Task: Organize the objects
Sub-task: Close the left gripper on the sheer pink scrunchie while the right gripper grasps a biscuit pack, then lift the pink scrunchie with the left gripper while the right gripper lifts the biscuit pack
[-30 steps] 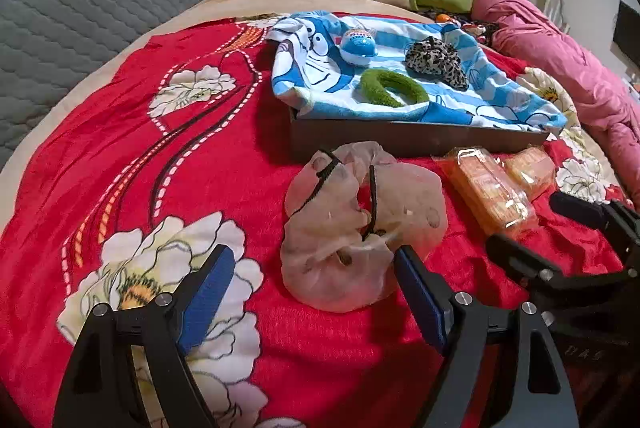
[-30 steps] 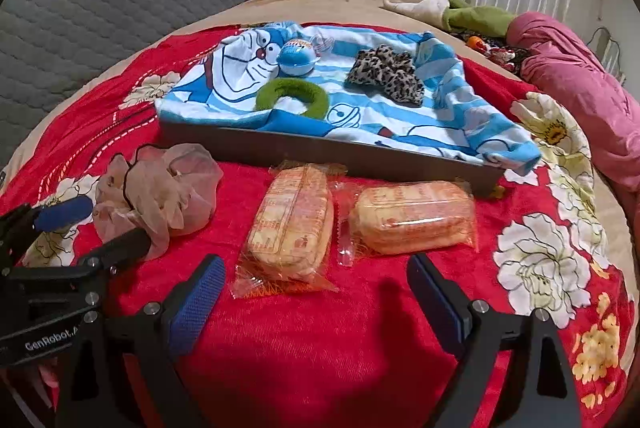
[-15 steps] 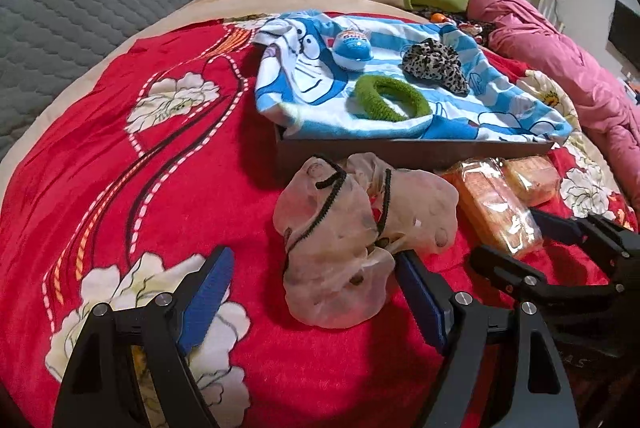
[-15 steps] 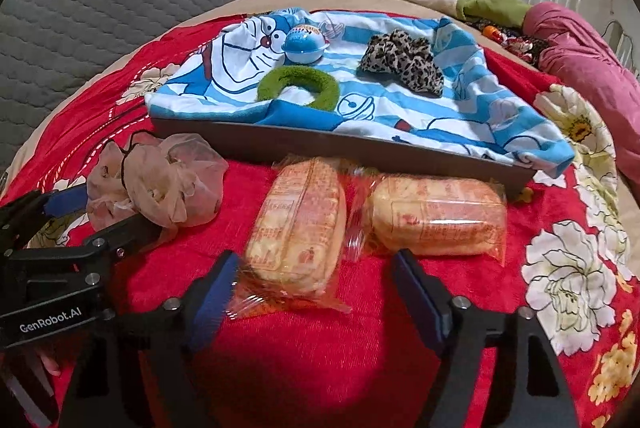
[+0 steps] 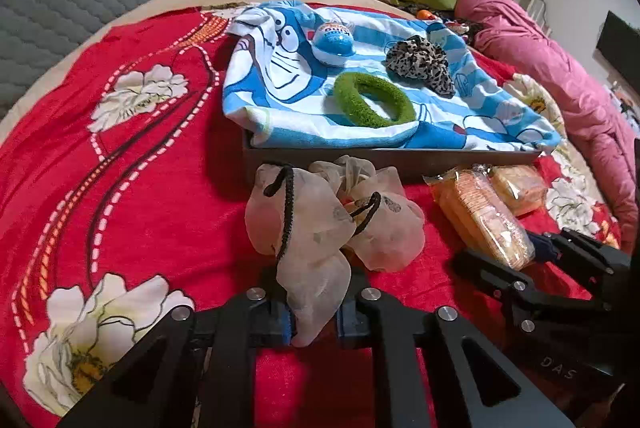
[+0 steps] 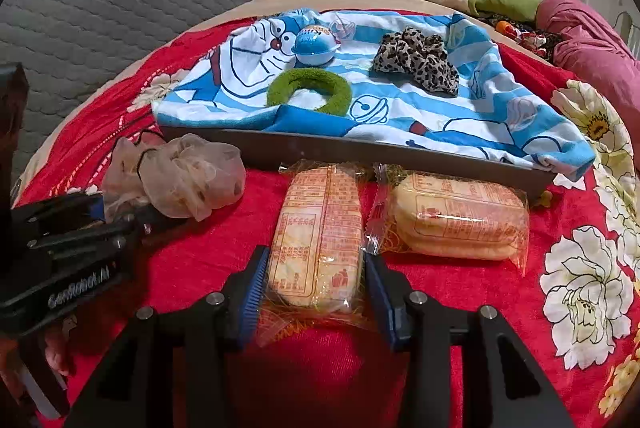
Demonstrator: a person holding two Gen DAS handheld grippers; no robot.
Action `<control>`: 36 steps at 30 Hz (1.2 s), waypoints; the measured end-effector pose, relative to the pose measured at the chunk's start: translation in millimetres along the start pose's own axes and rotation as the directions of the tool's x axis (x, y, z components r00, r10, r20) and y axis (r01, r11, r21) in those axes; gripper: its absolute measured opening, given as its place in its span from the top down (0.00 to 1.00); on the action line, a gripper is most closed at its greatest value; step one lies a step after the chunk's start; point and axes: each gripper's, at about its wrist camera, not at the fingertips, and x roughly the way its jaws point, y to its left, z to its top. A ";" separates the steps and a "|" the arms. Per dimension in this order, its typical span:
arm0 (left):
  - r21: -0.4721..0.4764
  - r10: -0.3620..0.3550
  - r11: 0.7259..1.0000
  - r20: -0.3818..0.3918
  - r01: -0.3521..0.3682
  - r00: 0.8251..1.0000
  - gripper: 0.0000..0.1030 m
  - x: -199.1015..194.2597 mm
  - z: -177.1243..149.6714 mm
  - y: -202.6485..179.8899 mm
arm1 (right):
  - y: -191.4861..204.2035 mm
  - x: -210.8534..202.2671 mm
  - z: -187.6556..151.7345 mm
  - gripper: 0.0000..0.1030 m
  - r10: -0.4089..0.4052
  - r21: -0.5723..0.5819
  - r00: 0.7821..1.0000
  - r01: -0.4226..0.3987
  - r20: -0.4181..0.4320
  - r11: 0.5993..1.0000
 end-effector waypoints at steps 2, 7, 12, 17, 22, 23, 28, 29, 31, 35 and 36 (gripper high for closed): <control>-0.006 -0.019 1.000 -0.002 0.019 1.000 0.90 -0.1 0.1 0.2 | -0.4 -1.1 0.0 0.54 0.008 0.003 1.000 -0.008 0.004 1.000; 0.014 -0.003 1.000 0.009 0.003 1.000 0.91 -4.1 -0.4 -3.6 | 1.8 -2.7 -0.6 0.55 0.015 -0.001 1.000 -0.015 0.008 1.000; 0.027 0.020 0.999 0.019 -0.021 1.000 0.92 -10.3 -0.7 -6.3 | 3.0 -5.5 -1.6 0.55 0.018 0.000 1.000 -0.018 0.013 1.000; 0.019 0.034 0.999 0.019 -0.035 0.999 0.92 -13.8 -1.6 -3.7 | 4.0 -9.2 -2.3 0.55 0.020 0.001 1.000 -0.020 0.017 1.000; 0.015 0.042 0.999 0.029 -0.042 0.999 0.92 -20.6 -2.7 -3.9 | 4.8 -15.2 -4.0 0.55 0.018 0.003 1.000 -0.018 0.021 1.000; 0.017 0.045 0.999 0.032 -0.046 0.998 0.92 -22.0 -3.0 -4.5 | 4.6 -16.2 -4.1 0.55 0.020 0.006 1.000 -0.020 0.021 1.000; 0.018 0.052 0.998 0.041 -0.053 0.998 0.92 -30.2 -4.5 -5.9 | 5.8 -24.3 -4.9 0.55 0.017 0.004 0.999 -0.017 0.031 1.000; 0.019 0.054 0.998 0.043 -0.055 0.998 0.92 -31.7 -4.9 -6.3 | 6.0 -25.3 -4.7 0.55 0.017 0.004 0.999 -0.017 0.030 1.000; 0.019 0.053 0.998 0.049 -0.054 0.997 0.92 -35.3 -5.4 -7.3 | 6.4 -28.8 -4.8 0.55 0.015 0.004 0.999 -0.015 0.037 1.000; 0.022 0.057 0.998 0.055 -0.058 0.997 0.92 -42.2 -7.3 -8.3 | 8.2 -34.8 -4.9 0.55 0.015 0.002 0.999 -0.015 0.043 1.000; 0.023 0.056 0.998 0.056 -0.057 0.997 0.92 -43.9 -7.6 -8.5 | 8.9 -36.4 -5.3 0.55 0.014 0.001 0.999 -0.014 0.046 1.000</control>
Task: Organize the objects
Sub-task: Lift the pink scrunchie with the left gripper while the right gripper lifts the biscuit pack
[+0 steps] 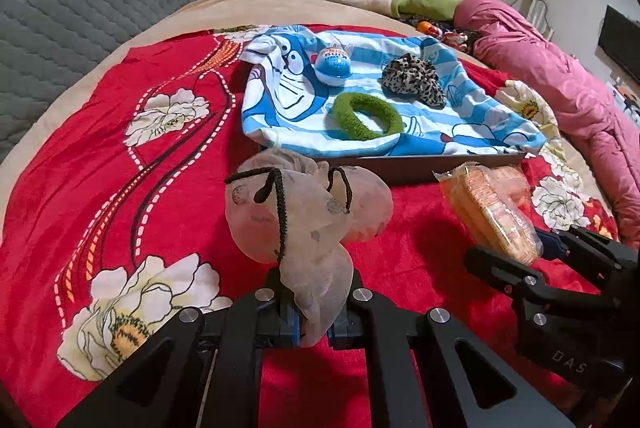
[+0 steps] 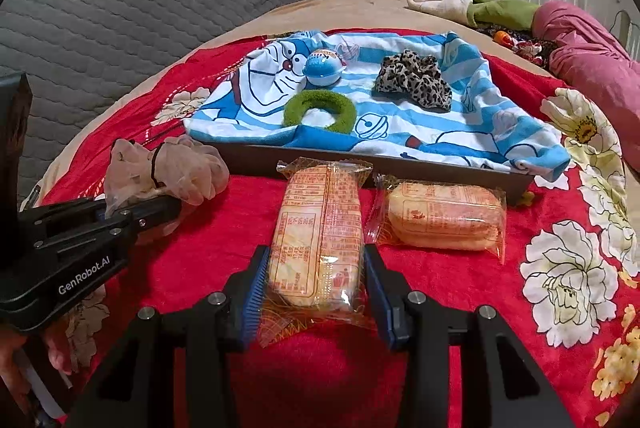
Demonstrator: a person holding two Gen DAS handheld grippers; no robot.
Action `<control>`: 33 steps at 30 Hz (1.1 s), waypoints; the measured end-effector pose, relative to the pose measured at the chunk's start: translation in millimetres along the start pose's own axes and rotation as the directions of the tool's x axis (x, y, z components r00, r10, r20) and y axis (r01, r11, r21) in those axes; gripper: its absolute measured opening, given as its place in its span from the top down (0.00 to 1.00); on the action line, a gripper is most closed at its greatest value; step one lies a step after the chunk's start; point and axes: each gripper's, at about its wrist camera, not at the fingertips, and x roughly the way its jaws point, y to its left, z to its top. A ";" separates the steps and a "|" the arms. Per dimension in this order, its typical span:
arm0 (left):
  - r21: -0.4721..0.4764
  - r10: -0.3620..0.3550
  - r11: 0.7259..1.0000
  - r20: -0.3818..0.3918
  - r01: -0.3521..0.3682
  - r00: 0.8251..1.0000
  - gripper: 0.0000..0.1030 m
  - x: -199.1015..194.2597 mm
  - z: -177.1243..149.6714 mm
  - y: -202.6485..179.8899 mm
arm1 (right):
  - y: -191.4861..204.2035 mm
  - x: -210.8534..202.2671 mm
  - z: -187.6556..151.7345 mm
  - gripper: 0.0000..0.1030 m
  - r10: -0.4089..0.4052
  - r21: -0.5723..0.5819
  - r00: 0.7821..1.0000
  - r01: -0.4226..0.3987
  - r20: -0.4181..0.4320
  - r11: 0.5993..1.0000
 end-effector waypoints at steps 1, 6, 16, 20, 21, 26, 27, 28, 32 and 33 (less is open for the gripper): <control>-0.001 0.002 1.000 0.006 -0.002 1.000 0.92 -2.6 -0.4 0.2 | 0.6 -1.0 -0.1 0.55 0.000 -0.002 1.000 0.001 0.000 1.000; 0.001 -0.001 1.000 0.012 0.001 1.000 0.92 -10.6 -3.2 0.2 | 3.5 -8.1 -1.4 0.55 0.000 -0.007 1.000 0.000 0.006 1.000; 0.014 -0.001 1.000 0.017 0.000 1.000 0.92 -27.0 -16.1 -4.1 | 7.5 -25.6 -5.3 0.55 -0.008 -0.020 1.000 0.008 0.024 1.000; 0.016 0.000 1.000 0.020 0.000 1.000 0.92 -36.1 -23.2 -7.1 | 8.3 -33.7 -8.4 0.55 -0.010 -0.023 1.000 0.011 0.030 1.000; 0.015 0.001 1.000 0.022 -0.001 1.000 0.92 -37.8 -24.3 -7.7 | 8.4 -36.2 -9.4 0.55 -0.011 -0.022 0.999 0.011 0.031 1.000; 0.017 -0.001 1.000 0.028 0.000 1.000 0.92 -52.1 -32.6 -12.0 | 10.4 -51.4 -14.6 0.55 -0.008 -0.025 0.999 0.009 0.046 1.000; 0.021 0.003 1.000 0.033 -0.004 0.999 0.92 -56.5 -34.9 -13.6 | 10.7 -55.7 -15.9 0.55 -0.008 -0.025 0.999 0.009 0.051 1.000; 0.023 0.002 1.000 0.035 -0.003 0.999 0.92 -59.6 -36.8 -14.3 | 11.4 -59.4 -17.1 0.55 -0.008 -0.026 0.998 0.010 0.055 1.000; 0.031 0.002 1.000 0.050 -0.004 0.999 0.92 -74.6 -41.6 -19.4 | 14.0 -74.8 -21.0 0.55 -0.012 -0.031 0.997 0.014 0.071 0.999; 0.032 0.002 0.999 0.055 -0.004 0.998 0.92 -79.2 -42.8 -20.3 | 14.8 -80.8 -22.4 0.55 -0.014 -0.032 0.997 0.017 0.079 0.999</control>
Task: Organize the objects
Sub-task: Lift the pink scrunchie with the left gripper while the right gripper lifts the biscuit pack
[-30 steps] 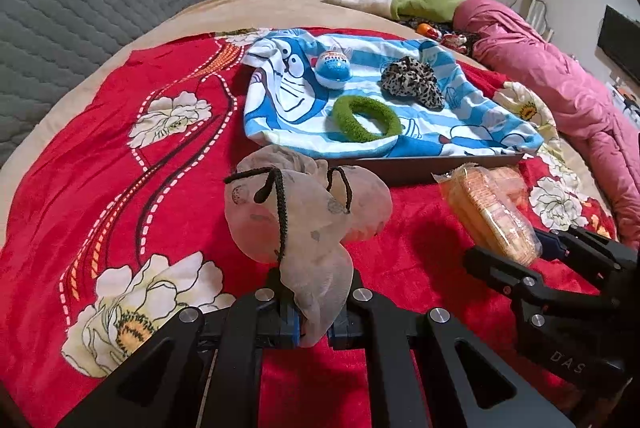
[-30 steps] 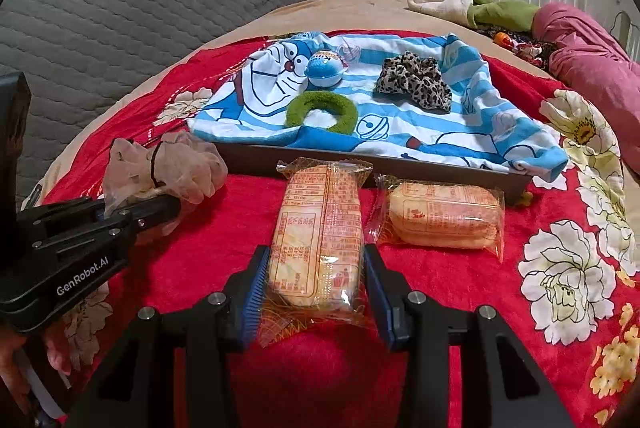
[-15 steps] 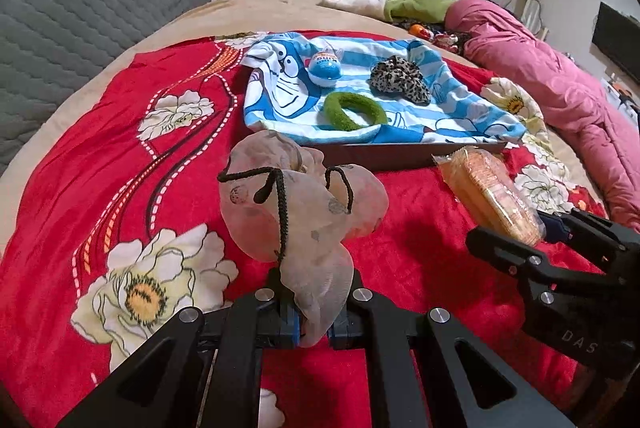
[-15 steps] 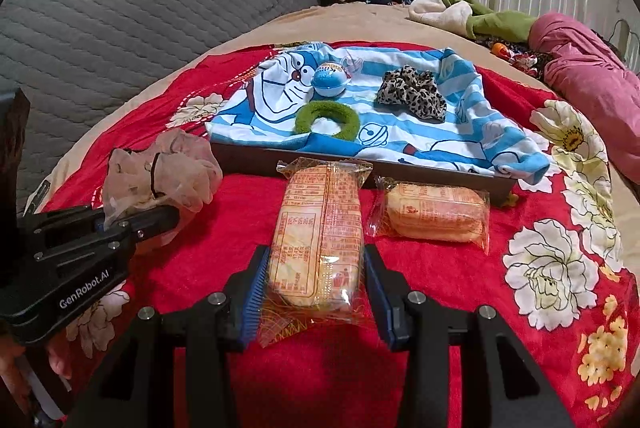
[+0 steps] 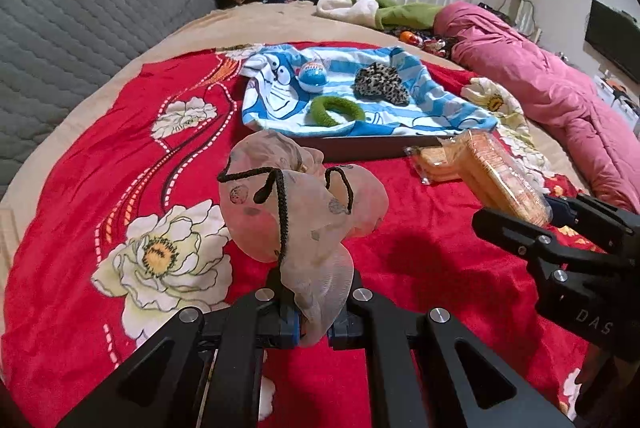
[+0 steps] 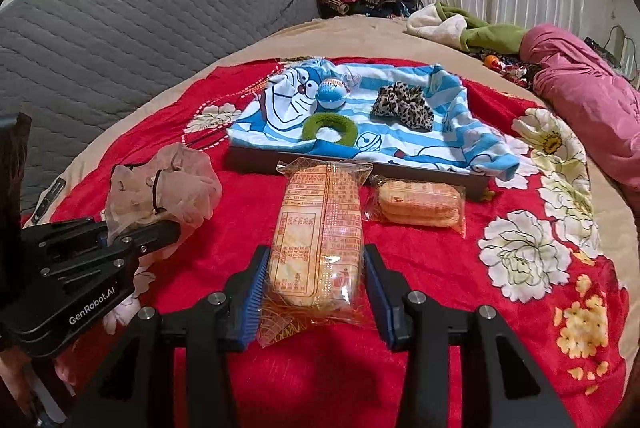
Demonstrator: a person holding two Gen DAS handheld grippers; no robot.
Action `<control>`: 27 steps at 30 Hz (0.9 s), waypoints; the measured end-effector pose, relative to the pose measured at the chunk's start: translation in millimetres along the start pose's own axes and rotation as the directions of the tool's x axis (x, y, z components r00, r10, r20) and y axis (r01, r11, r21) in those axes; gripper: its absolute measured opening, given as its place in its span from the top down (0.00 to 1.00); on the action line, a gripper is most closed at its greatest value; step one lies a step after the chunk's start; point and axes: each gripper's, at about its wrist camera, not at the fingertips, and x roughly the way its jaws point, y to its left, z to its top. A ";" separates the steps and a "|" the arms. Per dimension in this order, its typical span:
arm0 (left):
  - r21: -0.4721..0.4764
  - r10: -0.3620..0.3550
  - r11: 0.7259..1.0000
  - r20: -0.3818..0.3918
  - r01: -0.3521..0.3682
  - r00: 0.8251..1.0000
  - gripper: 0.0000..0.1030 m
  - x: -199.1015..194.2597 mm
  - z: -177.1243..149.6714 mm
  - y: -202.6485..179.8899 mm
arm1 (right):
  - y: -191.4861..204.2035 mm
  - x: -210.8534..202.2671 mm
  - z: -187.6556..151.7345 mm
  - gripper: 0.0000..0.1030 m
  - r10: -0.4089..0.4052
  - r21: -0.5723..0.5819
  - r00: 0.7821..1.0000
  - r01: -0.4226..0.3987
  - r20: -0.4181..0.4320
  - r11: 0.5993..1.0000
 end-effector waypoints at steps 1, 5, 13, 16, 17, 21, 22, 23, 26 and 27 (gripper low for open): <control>0.004 0.001 1.000 0.005 -0.001 1.000 0.92 -5.4 -0.8 -1.3 | 0.7 -4.8 -0.8 0.55 -0.001 -0.001 1.000 0.001 0.006 1.000; 0.011 0.005 1.000 0.034 -0.006 0.999 0.92 -25.6 -1.2 -4.5 | 3.5 -25.1 -1.2 0.55 -0.007 -0.007 0.999 0.007 0.033 1.000; 0.019 0.003 1.000 0.092 -0.005 0.996 0.92 -63.4 1.1 -12.5 | 10.5 -66.0 0.4 0.55 -0.018 -0.021 0.995 0.020 0.094 1.000; 0.030 0.004 1.000 0.108 -0.008 0.994 0.92 -75.5 2.6 -16.8 | 11.9 -80.5 1.6 0.55 -0.022 -0.022 0.993 0.025 0.119 0.999; 0.033 0.005 0.999 0.116 -0.009 0.993 0.92 -79.1 3.5 -17.9 | 12.1 -85.5 2.2 0.55 -0.023 -0.022 0.991 0.026 0.129 0.999; 0.041 0.007 0.999 0.141 -0.013 0.990 0.92 -92.1 8.4 -21.9 | 11.5 -103.7 5.8 0.55 -0.027 -0.018 0.986 0.030 0.167 0.999; 0.042 0.007 0.999 0.151 -0.014 0.988 0.92 -96.0 10.1 -22.3 | 11.4 -108.2 6.8 0.55 -0.029 -0.018 0.984 0.033 0.177 0.999; 0.042 0.007 0.999 0.159 -0.014 0.987 0.92 -98.9 11.0 -22.9 | 11.0 -112.2 8.1 0.55 -0.029 -0.018 0.982 0.033 0.187 0.999; 0.038 -0.003 0.999 0.177 -0.004 0.984 0.92 -108.9 15.3 -23.3 | 11.4 -123.9 10.6 0.55 -0.027 -0.021 0.976 0.032 0.214 0.999; 0.039 -0.005 0.999 0.181 -0.002 0.983 0.92 -111.0 16.2 -24.0 | 12.1 -127.3 11.9 0.55 -0.026 -0.023 0.975 0.032 0.222 0.999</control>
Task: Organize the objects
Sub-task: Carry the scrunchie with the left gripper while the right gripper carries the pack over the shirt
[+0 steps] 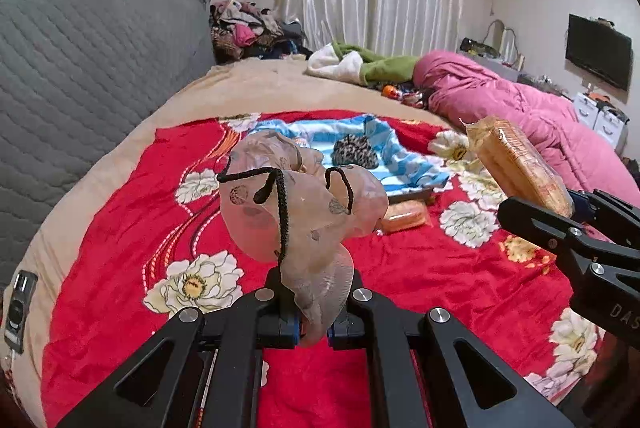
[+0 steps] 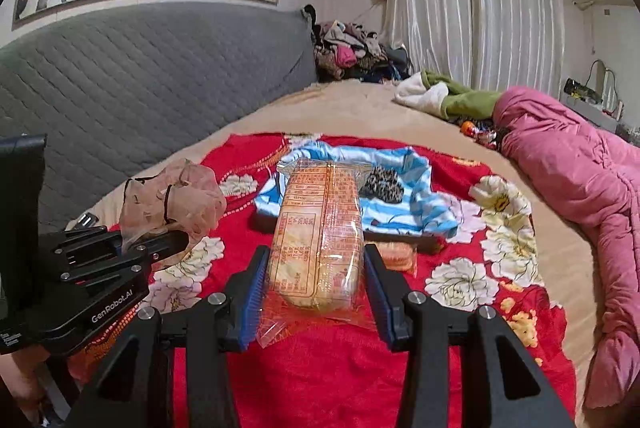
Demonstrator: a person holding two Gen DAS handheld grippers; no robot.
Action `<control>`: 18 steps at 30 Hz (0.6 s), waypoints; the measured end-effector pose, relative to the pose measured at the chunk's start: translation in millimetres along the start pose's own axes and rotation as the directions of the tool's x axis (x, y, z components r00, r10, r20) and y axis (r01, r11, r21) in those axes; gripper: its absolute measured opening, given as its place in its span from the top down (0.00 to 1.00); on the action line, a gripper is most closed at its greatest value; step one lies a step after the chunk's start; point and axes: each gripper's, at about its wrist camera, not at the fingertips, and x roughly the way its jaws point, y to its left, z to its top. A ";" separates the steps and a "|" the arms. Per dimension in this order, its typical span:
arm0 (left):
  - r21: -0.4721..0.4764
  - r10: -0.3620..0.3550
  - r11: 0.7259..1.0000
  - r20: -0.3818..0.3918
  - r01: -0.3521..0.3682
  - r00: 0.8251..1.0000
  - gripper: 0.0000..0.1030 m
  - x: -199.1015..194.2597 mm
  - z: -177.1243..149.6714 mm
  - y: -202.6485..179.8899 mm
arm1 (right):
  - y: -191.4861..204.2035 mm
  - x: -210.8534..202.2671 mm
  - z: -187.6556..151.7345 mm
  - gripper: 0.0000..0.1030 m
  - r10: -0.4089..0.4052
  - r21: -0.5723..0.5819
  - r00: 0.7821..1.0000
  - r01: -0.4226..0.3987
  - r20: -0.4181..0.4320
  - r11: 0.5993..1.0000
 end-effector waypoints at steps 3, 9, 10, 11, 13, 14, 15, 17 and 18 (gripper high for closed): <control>0.009 -0.008 1.000 0.033 0.008 0.999 0.92 -11.3 7.6 -2.8 | 0.9 -6.3 5.6 0.55 0.000 -0.006 1.000 0.000 0.016 1.000; 0.025 -0.004 1.000 0.062 0.003 0.998 0.92 -20.7 19.3 -7.3 | 4.4 -20.0 15.9 0.55 -0.006 -0.016 0.998 0.007 0.060 1.000; 0.026 -0.004 1.000 0.067 0.002 0.998 0.92 -21.7 21.6 -7.1 | 4.4 -21.7 17.3 0.55 -0.006 -0.017 0.998 0.007 0.064 1.000; 0.026 -0.004 1.000 0.070 0.003 0.998 0.92 -21.9 23.1 -7.5 | 4.9 -23.3 19.2 0.55 -0.005 -0.019 0.998 0.007 0.069 1.000; 0.023 -0.002 1.000 0.072 0.001 0.997 0.92 -21.0 26.9 -7.6 | 5.3 -24.5 23.1 0.55 -0.007 -0.025 0.997 0.009 0.075 1.000; 0.024 -0.003 1.000 0.075 0.001 0.997 0.92 -21.2 26.6 -7.5 | 5.8 -25.6 24.3 0.55 -0.008 -0.027 0.997 0.010 0.080 1.000; 0.025 0.000 1.000 0.077 -0.002 0.997 0.92 -20.2 28.4 -7.6 | 6.1 -25.9 26.2 0.55 -0.008 -0.028 0.997 0.010 0.083 1.000; 0.028 -0.002 1.000 0.077 0.000 0.997 0.92 -16.9 31.8 -8.5 | 7.1 -27.7 29.6 0.55 -0.010 -0.029 0.996 0.013 0.094 1.000; 0.029 0.000 1.000 0.080 -0.002 0.997 0.92 -15.6 33.5 -9.1 | 6.7 -27.1 31.2 0.55 -0.009 -0.030 0.995 0.012 0.095 0.999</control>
